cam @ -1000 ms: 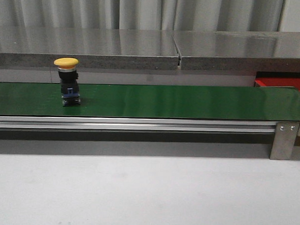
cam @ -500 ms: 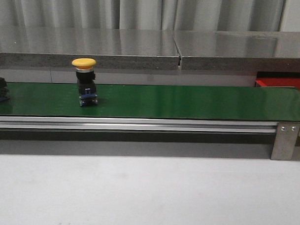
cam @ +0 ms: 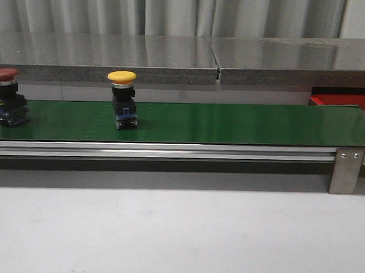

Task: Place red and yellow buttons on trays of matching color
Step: 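Lower the right gripper onto the yellow button on the belt, grasp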

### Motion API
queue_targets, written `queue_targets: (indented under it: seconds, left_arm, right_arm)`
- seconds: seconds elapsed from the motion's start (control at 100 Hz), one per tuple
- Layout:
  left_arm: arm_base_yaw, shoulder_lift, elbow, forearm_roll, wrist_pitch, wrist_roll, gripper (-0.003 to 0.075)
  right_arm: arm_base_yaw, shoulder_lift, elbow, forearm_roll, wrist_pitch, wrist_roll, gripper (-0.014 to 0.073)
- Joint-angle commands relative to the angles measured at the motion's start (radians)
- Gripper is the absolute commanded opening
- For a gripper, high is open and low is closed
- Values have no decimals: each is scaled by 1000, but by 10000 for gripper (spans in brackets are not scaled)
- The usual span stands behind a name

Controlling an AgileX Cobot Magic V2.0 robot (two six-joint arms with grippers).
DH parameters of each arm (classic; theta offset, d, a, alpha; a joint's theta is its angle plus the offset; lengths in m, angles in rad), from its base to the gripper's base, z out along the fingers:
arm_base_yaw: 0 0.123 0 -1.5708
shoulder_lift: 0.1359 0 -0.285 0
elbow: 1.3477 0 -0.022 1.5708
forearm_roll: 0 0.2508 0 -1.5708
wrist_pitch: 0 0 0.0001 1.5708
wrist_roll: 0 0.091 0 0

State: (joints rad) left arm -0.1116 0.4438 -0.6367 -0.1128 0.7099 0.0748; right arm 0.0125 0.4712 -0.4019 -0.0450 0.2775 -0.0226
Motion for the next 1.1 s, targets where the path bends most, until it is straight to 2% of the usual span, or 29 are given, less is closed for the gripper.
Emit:
queue_targets:
  seconds: [0.0,0.25,0.34,0.44,0.61,0.68,0.85,1.09]
  left_arm:
    - [-8,4,-29,-9,-67,2,-19]
    - [-8,4,-29,-9,-67,2,-19]
    - [-8,4,-29,-9,-67,2,-19]
    - [-8,4,-29,-9,-67,2,-19]
    - [-8,4,-29,-9,-67,2,-19]
    - [-8,4,-29,-9,-67,2,-19]
    - [-8,4,-29,-9,-67,2,-19]
    - [-8,4,-29,-9,-67,2,-19]
  right_arm:
    - [7,101,-114,-6,1,-5,-67]
    - [102,357,-346,1,134,-6,-64]
    - [151,442,-421,1,197,-6,-16]
    - [201,552,-522,5,279,-6,133]
    - [276,730,-693,5,396,-6,520]
    - [304,802,-766,5,431,-6,603]
    - [374,963,-941,6,522,-19,612]
    - [431,1179,-1176,103,668,-158,612]
